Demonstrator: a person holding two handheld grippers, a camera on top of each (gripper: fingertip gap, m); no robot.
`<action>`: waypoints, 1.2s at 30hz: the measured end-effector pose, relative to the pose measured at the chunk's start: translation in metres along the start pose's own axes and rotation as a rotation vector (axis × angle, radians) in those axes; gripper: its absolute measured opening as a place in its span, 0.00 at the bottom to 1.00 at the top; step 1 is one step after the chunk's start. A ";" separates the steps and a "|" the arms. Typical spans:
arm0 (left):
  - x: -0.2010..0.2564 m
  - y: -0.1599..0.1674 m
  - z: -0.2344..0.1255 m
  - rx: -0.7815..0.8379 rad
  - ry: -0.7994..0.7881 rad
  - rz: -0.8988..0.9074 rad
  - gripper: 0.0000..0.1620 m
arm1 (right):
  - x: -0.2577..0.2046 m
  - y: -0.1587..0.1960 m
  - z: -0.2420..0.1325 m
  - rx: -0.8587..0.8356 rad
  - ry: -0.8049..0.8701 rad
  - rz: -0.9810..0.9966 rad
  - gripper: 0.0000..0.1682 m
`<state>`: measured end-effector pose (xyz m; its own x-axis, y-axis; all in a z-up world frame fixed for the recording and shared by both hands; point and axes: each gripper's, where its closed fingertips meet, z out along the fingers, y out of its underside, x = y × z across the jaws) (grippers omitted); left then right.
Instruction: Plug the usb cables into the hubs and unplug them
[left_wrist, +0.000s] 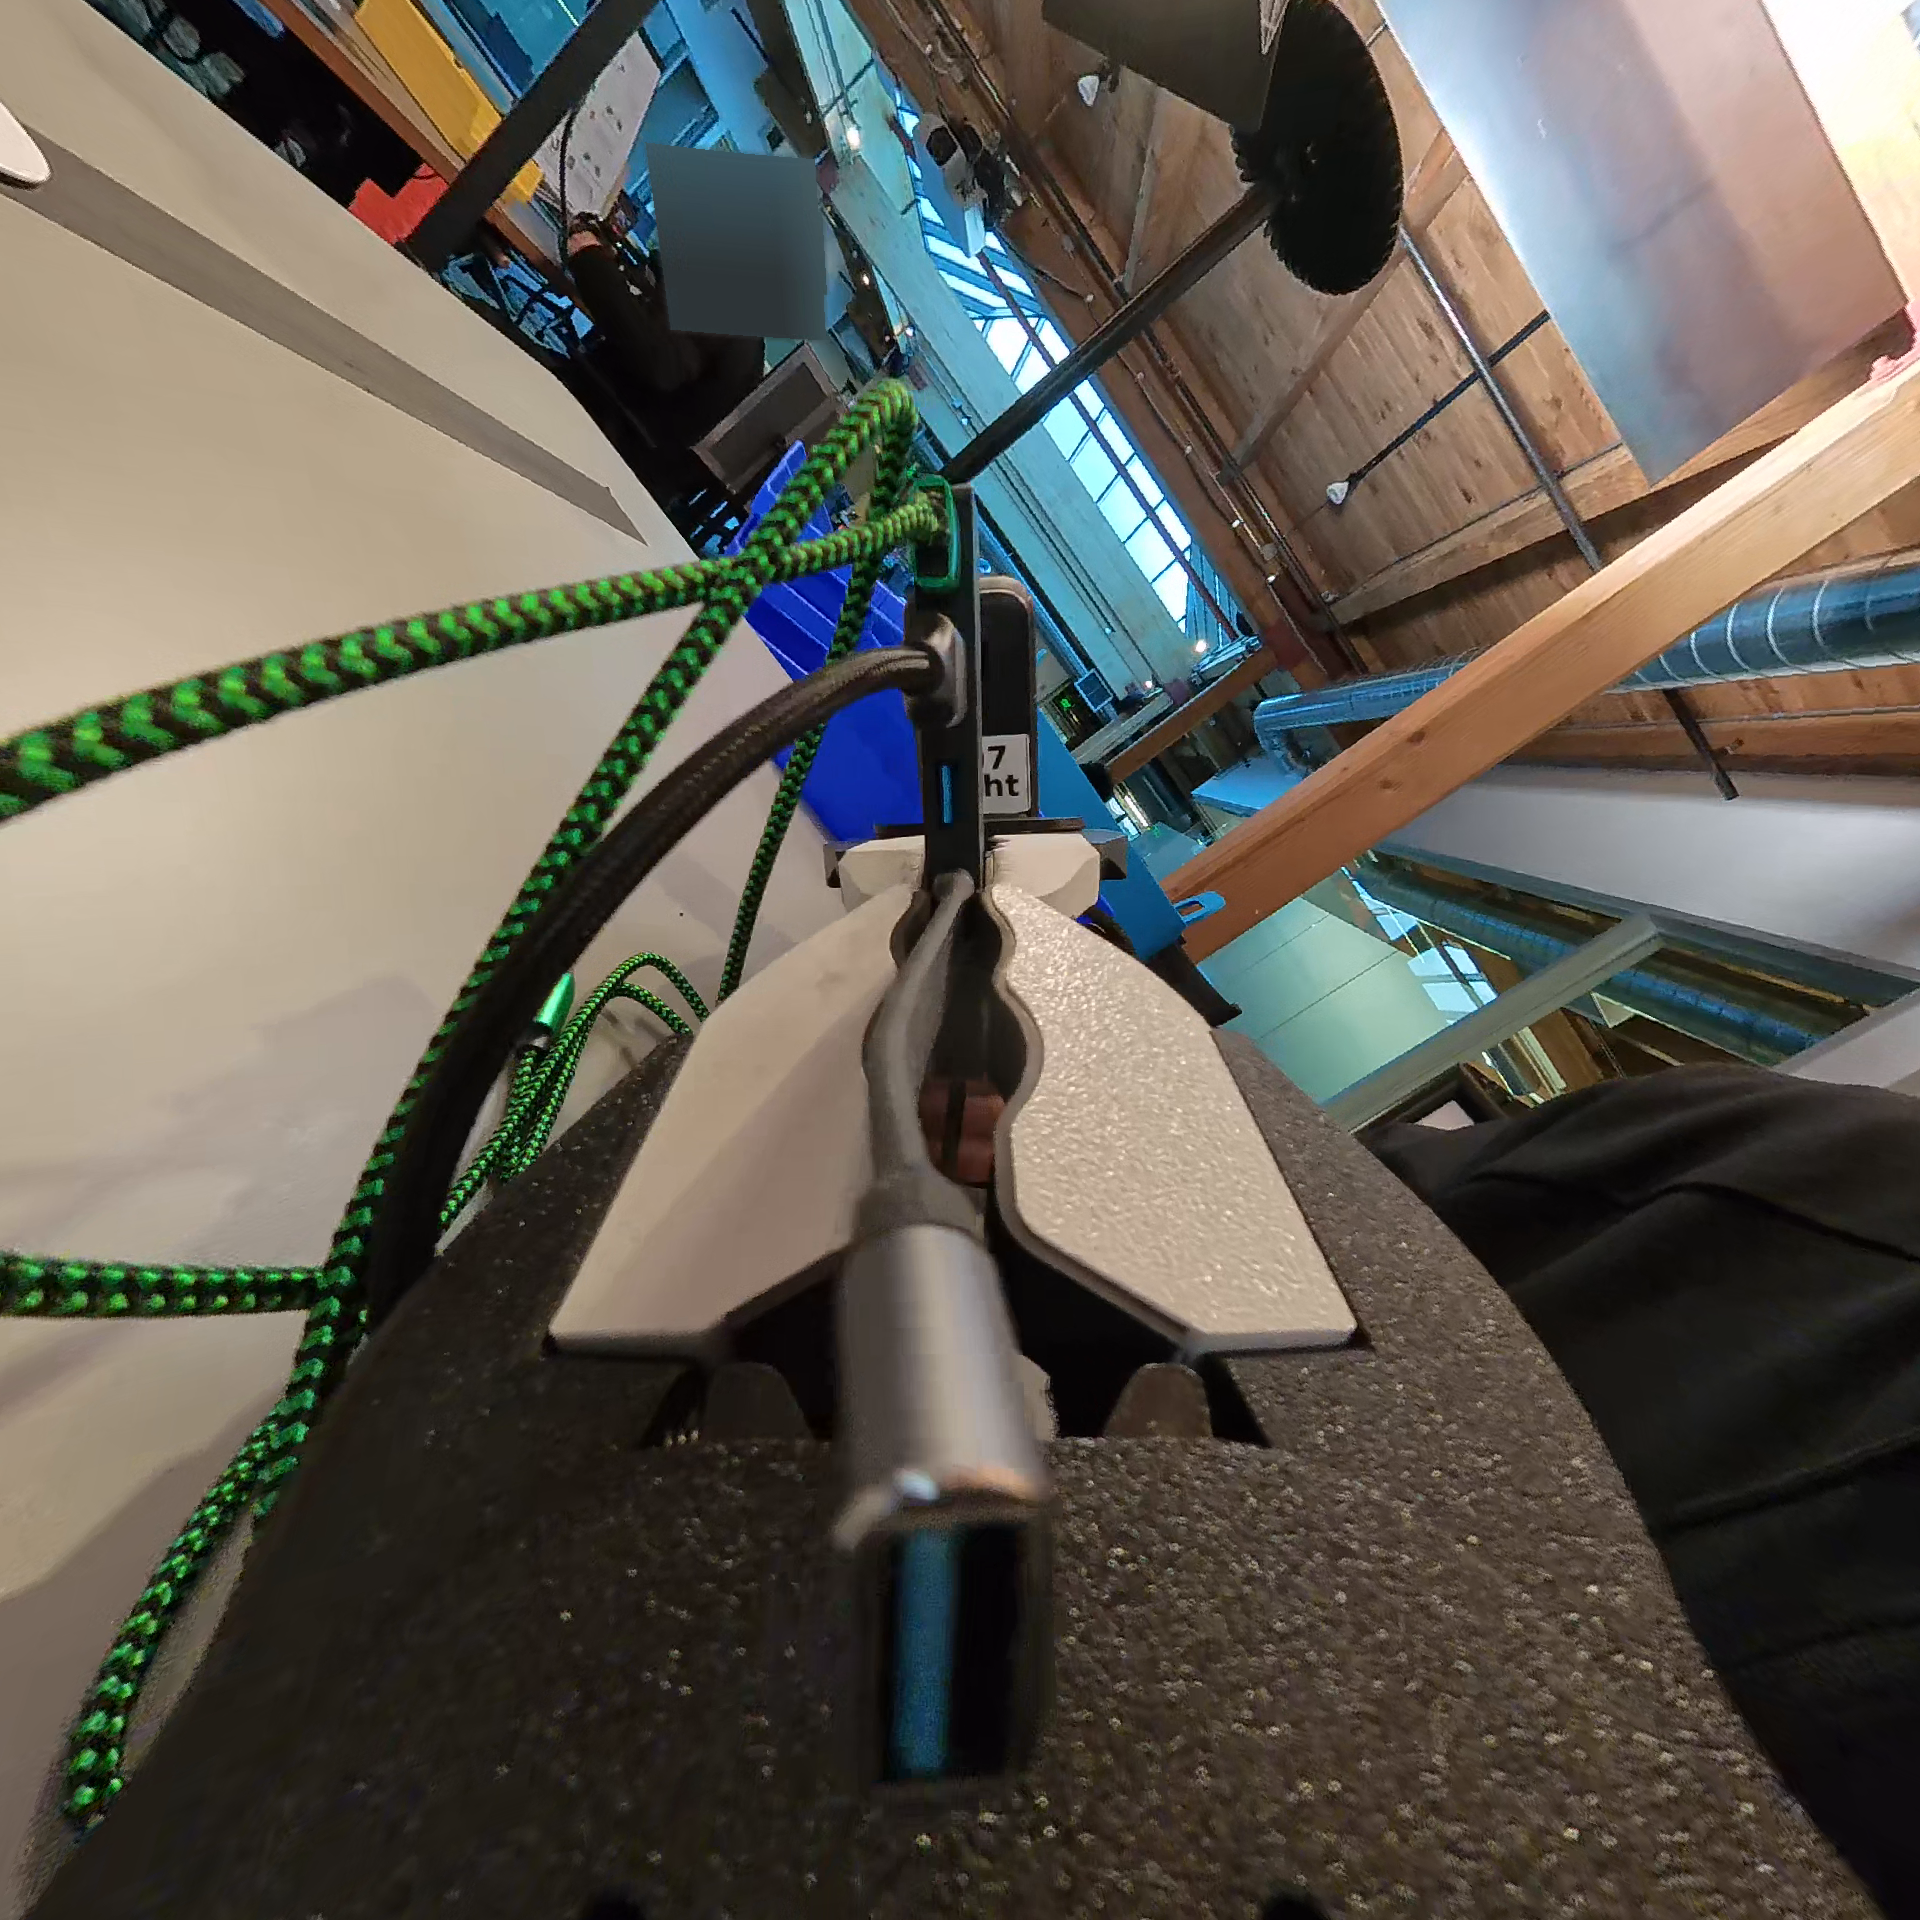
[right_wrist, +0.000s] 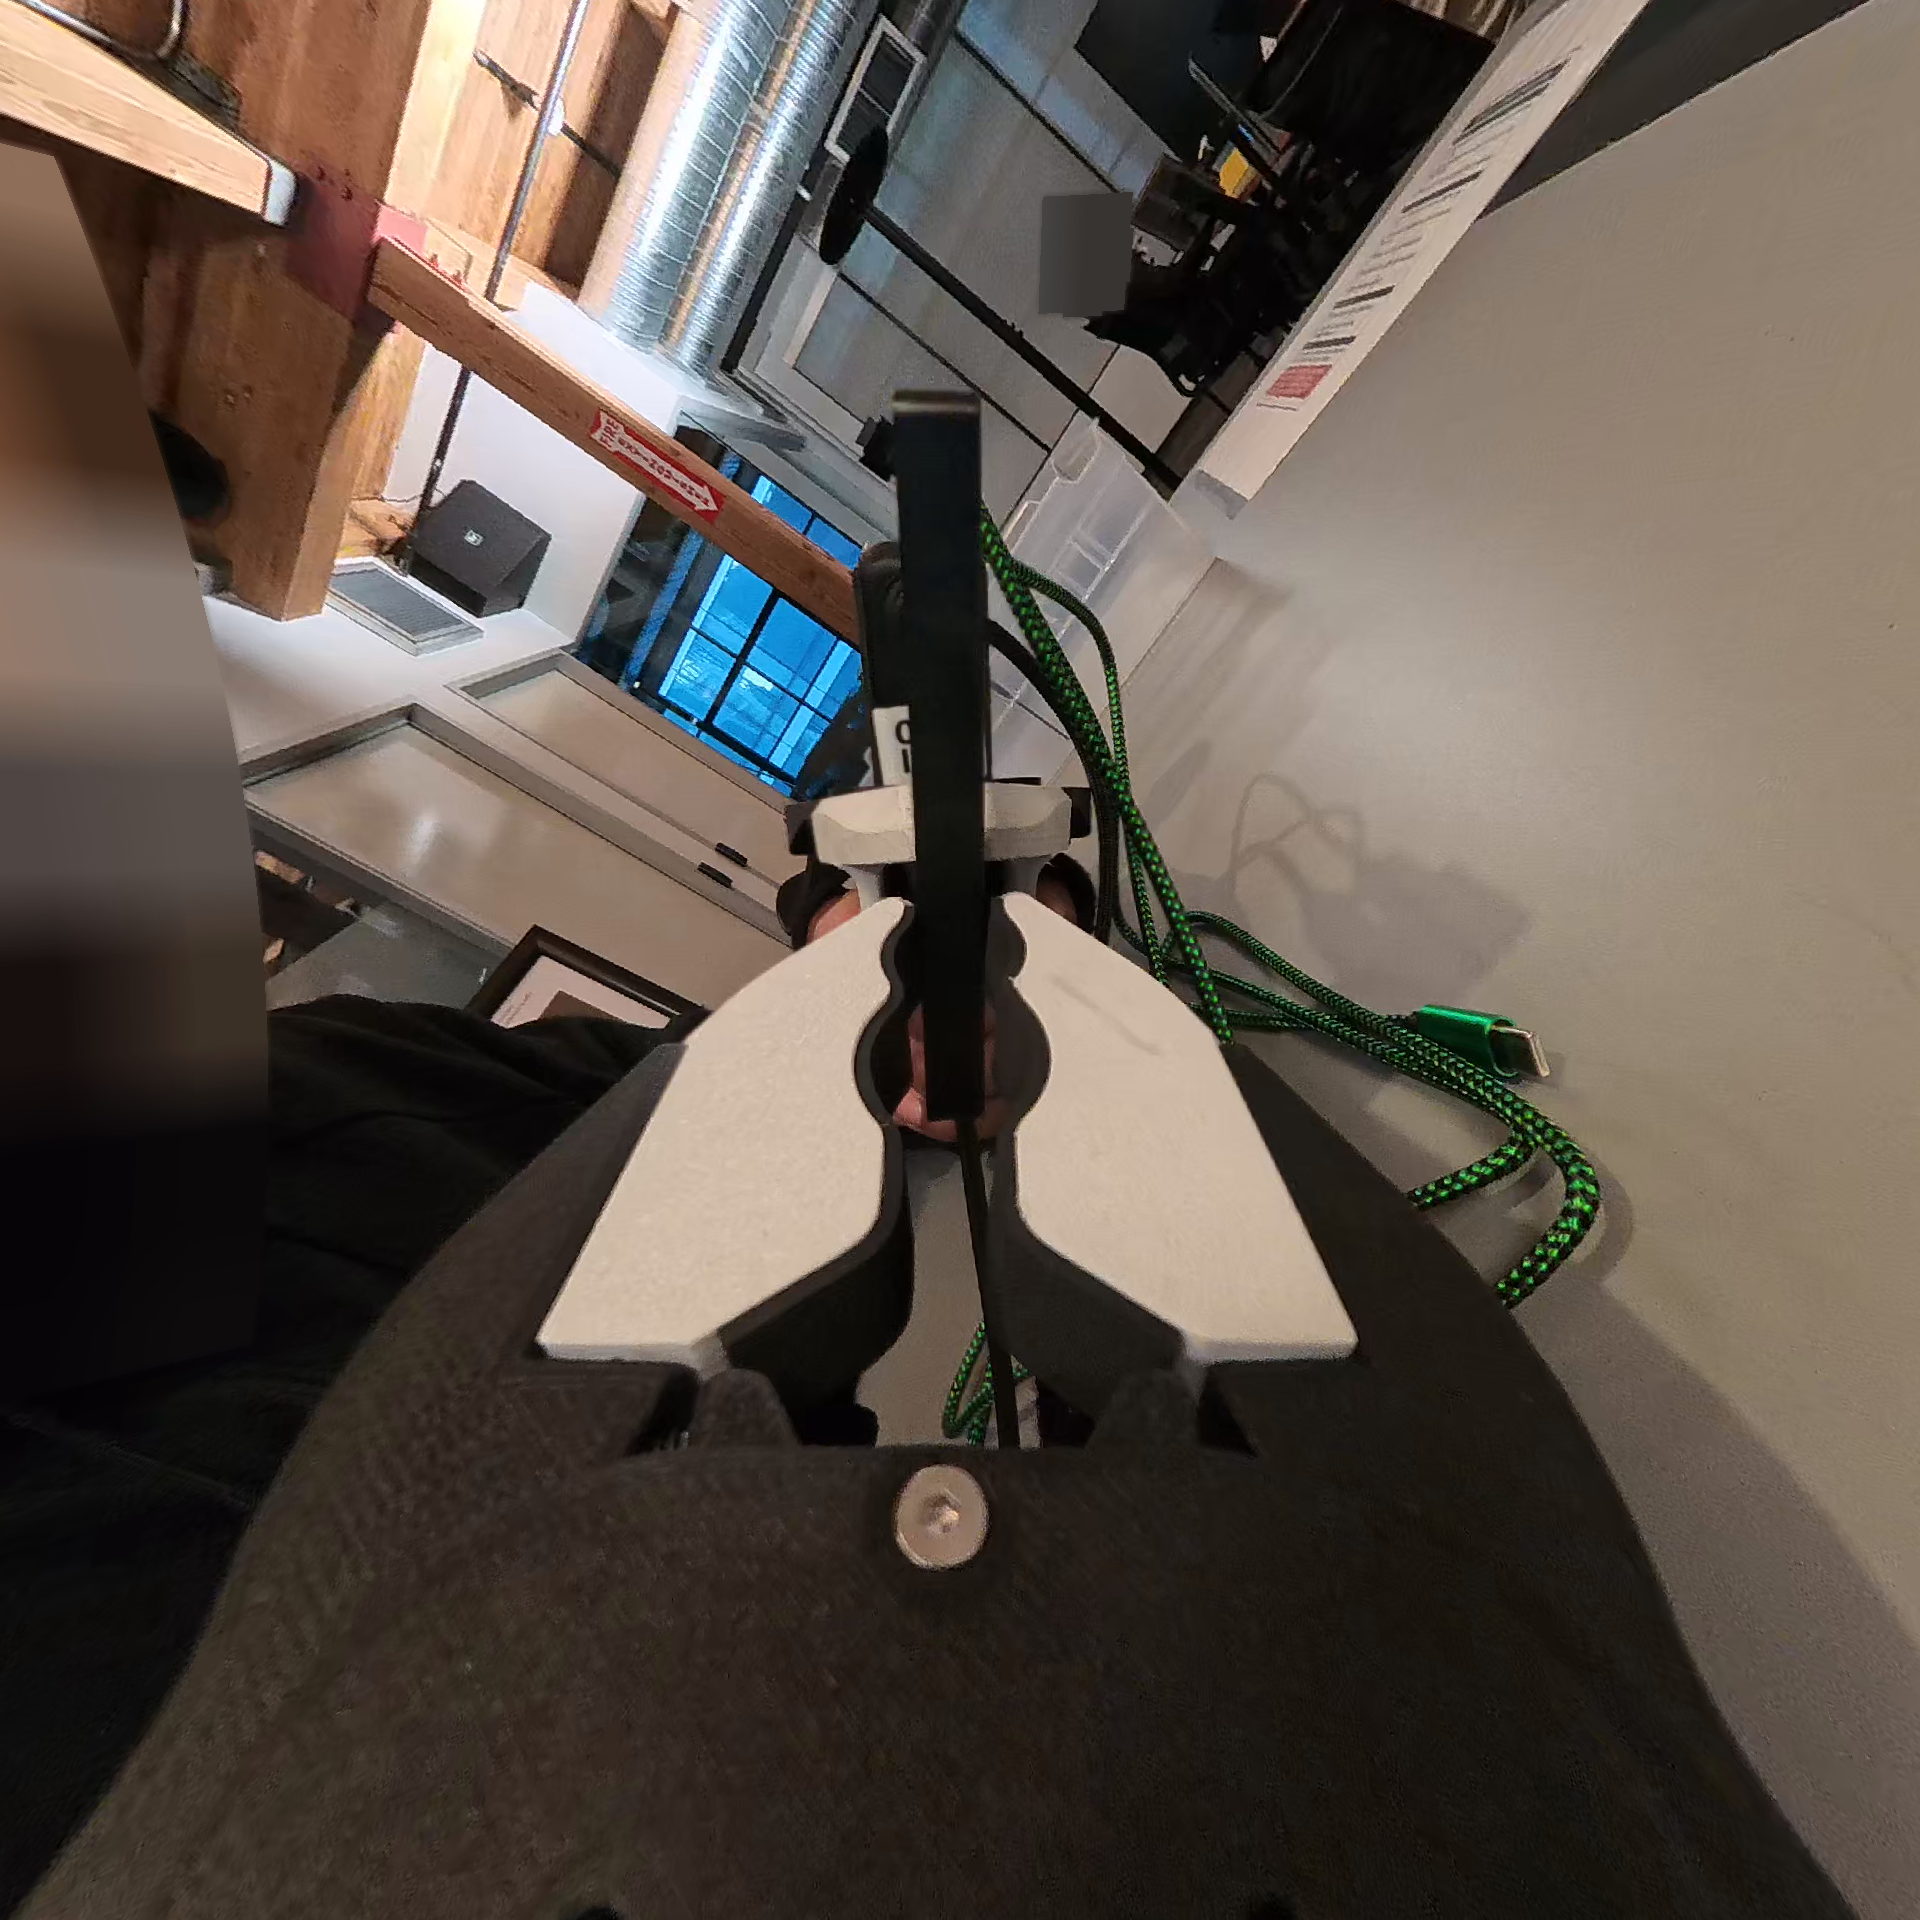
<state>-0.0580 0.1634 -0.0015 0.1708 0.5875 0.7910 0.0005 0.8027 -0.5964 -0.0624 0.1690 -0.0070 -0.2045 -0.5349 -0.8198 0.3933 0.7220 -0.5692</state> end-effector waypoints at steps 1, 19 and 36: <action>0.000 0.001 0.000 -0.005 0.003 -0.002 0.05 | 0.000 0.001 0.000 -0.007 0.004 -0.006 0.06; 0.012 0.016 -0.015 -0.350 0.010 0.211 0.31 | 0.004 -0.016 -0.030 -0.059 0.318 -0.336 0.06; 0.010 -0.038 -0.058 -0.098 0.025 0.177 0.27 | -0.111 -0.077 -0.155 0.094 0.546 -0.375 0.06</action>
<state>0.0008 0.1329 0.0210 0.2010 0.7150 0.6696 0.0642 0.6725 -0.7373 -0.2086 0.2404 0.1181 -0.7575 -0.4254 -0.4952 0.2786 0.4755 -0.8345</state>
